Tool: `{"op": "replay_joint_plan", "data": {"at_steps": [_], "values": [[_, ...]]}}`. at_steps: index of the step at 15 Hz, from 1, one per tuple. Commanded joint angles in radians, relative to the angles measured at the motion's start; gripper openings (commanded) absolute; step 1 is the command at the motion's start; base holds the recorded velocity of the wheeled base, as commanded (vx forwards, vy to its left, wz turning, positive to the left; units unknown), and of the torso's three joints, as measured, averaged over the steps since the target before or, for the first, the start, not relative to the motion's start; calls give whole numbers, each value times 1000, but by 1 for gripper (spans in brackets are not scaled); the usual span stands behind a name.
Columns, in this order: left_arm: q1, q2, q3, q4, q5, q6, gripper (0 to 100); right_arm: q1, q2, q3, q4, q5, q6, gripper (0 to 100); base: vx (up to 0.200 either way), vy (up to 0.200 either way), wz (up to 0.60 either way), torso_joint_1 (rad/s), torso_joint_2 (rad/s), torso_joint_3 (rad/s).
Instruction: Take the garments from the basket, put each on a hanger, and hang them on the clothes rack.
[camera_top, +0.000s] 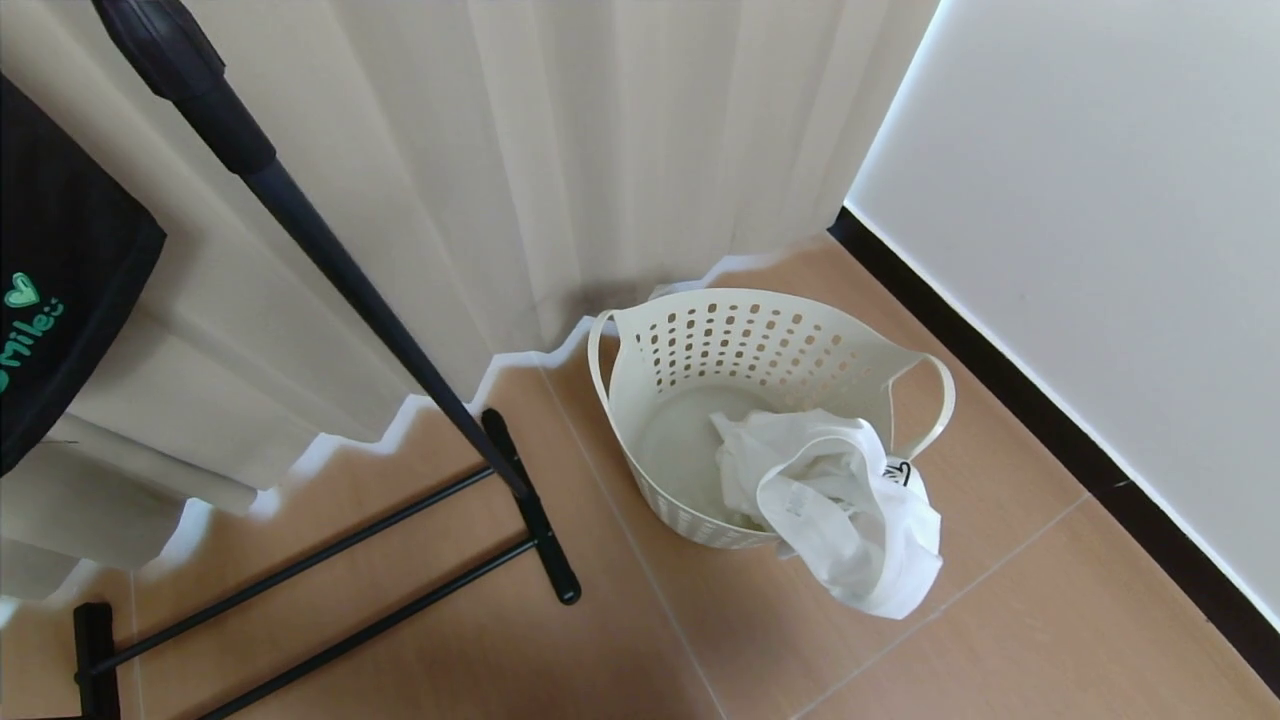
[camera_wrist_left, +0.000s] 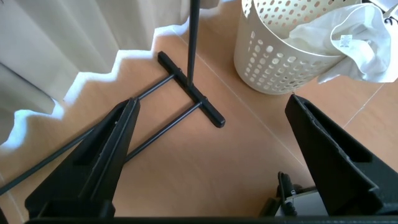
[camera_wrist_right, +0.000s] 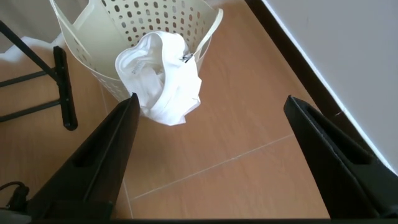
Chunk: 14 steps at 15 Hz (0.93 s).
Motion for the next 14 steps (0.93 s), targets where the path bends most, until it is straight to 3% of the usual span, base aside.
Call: {"op": "replay_joint_plan", "data": {"at_steps": [1, 4, 5, 7, 10, 11, 12, 14], "values": [[0, 1, 0, 0, 0, 0, 100, 0, 2, 0, 3, 0, -1, 100, 0, 0, 0, -2, -2, -168], [0, 1, 0, 0, 0, -2, 100, 2, 35, 0, 9, -3, -3, 100, 0, 0, 0, 1, 1, -191], [0, 1, 0, 0, 0, -4, 100, 2, 147, 0, 11, -7, -7, 100, 0, 0, 0, 2, 7, -188], [0, 1, 0, 0, 0, -4, 100, 5, 390, -17, -26, -4, -141, 100, 0, 0, 0, 5, 2, -98], [0, 1, 0, 0, 0, -4, 100, 20, 719, -169, -138, 3, -182, 100, 0, 0, 0, 0, 0, 0], [0, 1, 0, 0, 0, -4, 100, 54, 802, -202, -143, 8, -233, 100, 0, 0, 0, 0, 0, 0], [0, 1, 0, 0, 0, -4, 100, 125, 916, -249, -143, 2, -374, 100, 0, 0, 0, 0, 0, 0], [0, 1, 0, 0, 0, -4, 100, 178, 1042, -316, -124, -57, -599, 100, 0, 0, 0, 0, 0, 0]]}}
